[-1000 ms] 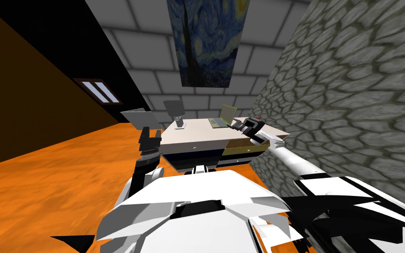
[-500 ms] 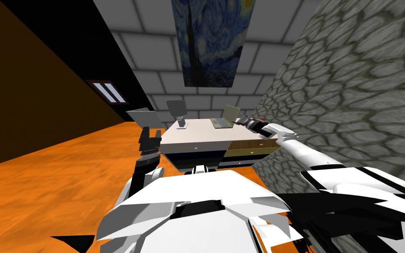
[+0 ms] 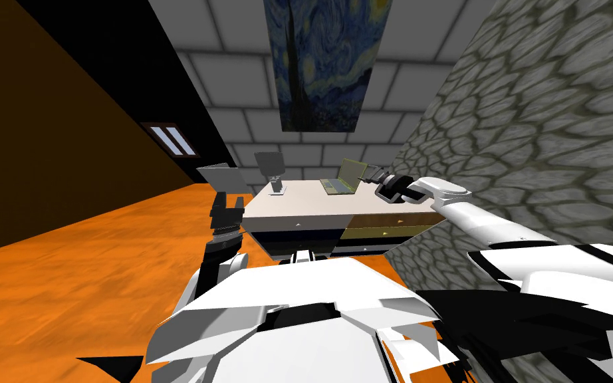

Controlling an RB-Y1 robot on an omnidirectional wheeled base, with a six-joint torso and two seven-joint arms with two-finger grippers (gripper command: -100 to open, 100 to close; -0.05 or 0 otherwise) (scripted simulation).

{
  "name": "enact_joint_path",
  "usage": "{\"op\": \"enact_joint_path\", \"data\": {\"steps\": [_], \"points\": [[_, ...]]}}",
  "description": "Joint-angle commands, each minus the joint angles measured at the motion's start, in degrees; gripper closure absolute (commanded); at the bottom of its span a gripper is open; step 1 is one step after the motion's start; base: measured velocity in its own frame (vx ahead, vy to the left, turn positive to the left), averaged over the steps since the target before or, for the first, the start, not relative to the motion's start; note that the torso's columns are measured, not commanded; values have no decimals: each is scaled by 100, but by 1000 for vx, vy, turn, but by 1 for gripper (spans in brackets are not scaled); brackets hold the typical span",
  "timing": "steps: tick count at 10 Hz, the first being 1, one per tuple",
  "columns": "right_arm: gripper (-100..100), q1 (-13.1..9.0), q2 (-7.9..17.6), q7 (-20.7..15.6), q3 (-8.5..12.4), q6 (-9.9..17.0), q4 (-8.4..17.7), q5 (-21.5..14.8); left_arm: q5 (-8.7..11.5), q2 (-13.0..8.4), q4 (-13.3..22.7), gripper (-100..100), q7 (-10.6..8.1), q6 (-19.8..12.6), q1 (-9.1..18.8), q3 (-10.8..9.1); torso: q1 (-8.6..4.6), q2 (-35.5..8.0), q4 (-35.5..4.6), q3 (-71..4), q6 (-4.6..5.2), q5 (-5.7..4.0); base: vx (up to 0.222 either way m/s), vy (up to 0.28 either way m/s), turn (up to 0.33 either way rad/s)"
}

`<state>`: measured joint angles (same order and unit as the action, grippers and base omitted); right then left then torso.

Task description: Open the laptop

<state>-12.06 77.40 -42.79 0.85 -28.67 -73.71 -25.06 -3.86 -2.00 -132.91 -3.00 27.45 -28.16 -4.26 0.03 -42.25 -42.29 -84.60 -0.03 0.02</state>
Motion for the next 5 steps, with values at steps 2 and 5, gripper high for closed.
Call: {"op": "enact_joint_path", "data": {"steps": [2, 5], "points": [[100, -8, 13, -7, 1, -7, 15, -2, 0, 0, 0, 0, 0, 0, 0, 0, -2, -2, 1, 2, 0, -3, 0, 0, 0], [100, 83, 208, -411, -65, 67, -177, -298, 0, 1, 0, 0, 0, 0, 0, 1, 20, 2, 2, -1, 1, 5, 11, 75, -17]]}}
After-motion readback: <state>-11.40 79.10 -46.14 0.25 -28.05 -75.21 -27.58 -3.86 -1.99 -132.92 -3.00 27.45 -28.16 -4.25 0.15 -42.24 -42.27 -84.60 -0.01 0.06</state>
